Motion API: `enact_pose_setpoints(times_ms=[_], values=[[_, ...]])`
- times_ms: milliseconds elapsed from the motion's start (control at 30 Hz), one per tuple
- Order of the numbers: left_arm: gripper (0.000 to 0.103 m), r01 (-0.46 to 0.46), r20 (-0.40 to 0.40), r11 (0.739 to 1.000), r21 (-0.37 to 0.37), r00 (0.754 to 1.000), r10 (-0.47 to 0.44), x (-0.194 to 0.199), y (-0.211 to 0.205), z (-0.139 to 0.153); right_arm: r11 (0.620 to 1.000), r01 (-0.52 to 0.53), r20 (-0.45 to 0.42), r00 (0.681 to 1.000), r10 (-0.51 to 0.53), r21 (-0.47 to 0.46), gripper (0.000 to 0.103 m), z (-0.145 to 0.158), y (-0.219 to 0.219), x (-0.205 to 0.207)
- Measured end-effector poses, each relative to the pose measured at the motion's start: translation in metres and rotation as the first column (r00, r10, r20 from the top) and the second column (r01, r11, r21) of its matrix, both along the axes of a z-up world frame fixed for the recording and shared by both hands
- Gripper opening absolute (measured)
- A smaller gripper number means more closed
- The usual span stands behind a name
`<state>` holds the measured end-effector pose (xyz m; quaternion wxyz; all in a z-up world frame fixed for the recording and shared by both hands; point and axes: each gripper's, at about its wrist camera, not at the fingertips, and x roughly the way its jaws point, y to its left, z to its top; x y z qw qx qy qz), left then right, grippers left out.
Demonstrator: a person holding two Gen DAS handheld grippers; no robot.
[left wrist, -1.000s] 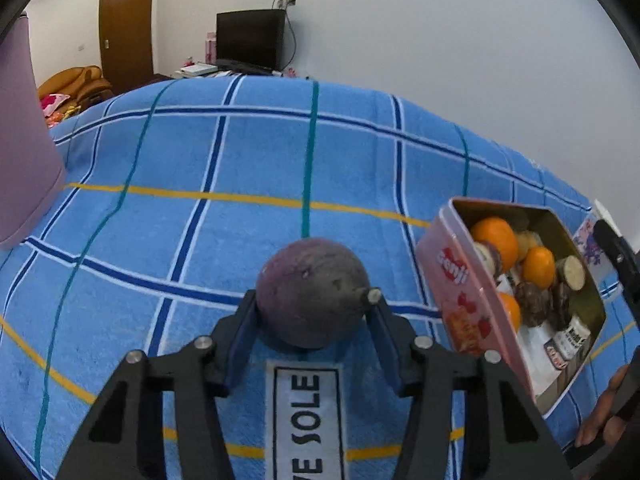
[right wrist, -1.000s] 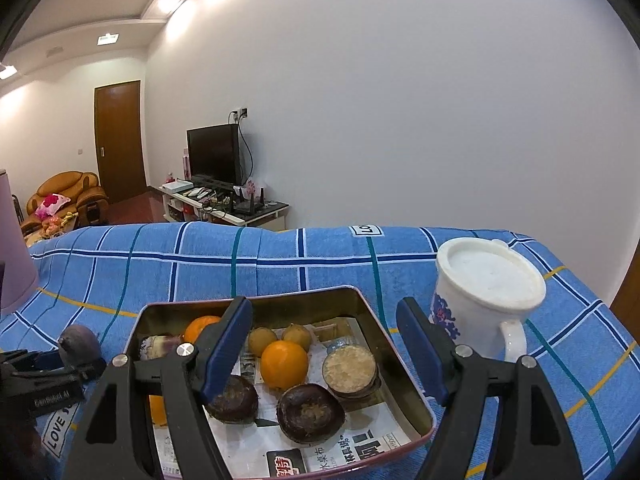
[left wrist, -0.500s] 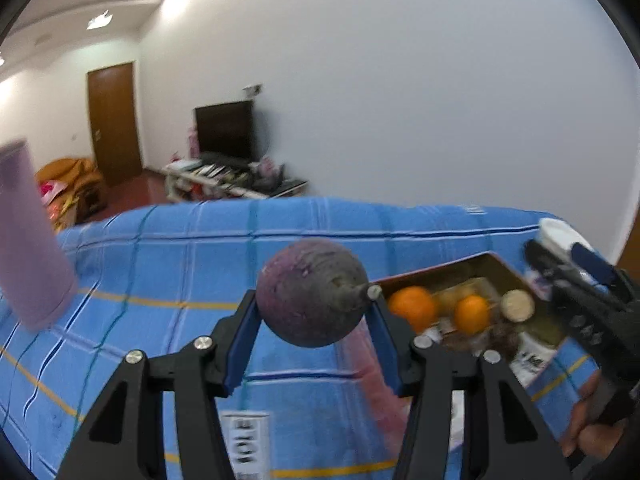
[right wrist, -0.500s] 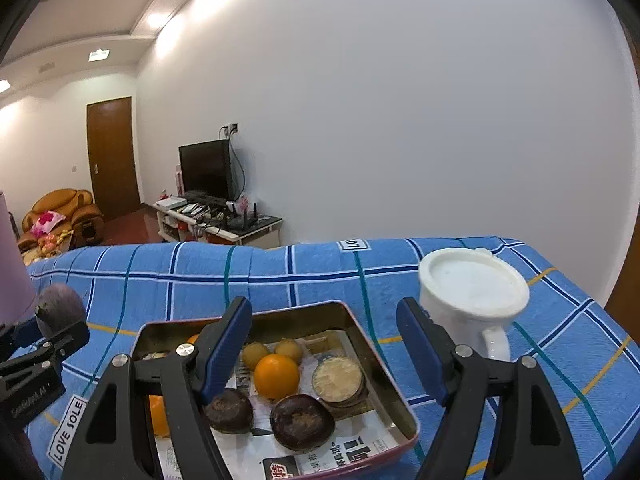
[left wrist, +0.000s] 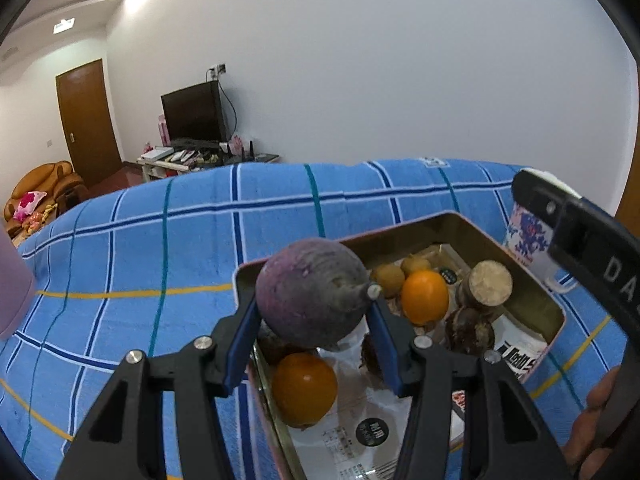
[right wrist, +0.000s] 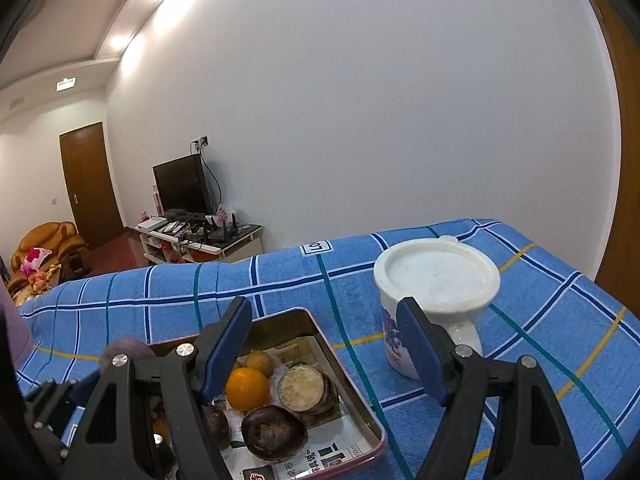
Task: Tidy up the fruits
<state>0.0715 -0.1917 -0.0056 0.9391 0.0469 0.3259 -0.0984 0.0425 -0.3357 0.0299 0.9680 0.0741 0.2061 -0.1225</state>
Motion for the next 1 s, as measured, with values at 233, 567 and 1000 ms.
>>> enact_pose_setpoints(times_ms=[233,567,1000], values=[[0.103,-0.043,0.157,0.998,0.052,0.987,0.035,-0.023,0.0,0.015,1.0,-0.013,-0.001,1.0,0.013,-0.012,0.076,-0.001,0.003,0.001],[0.103,-0.086,0.232,0.994,0.07,0.97,0.067,-0.046,0.029,0.022,0.996,-0.086,0.076,0.993,0.086,-0.001,0.09,0.001,0.014,-0.005],[0.103,-0.115,0.259,0.993,0.019,0.96,0.106,-0.058,0.065,0.019,0.977,-0.133,0.223,0.96,0.168,-0.166,0.091,0.0,0.054,-0.028]])
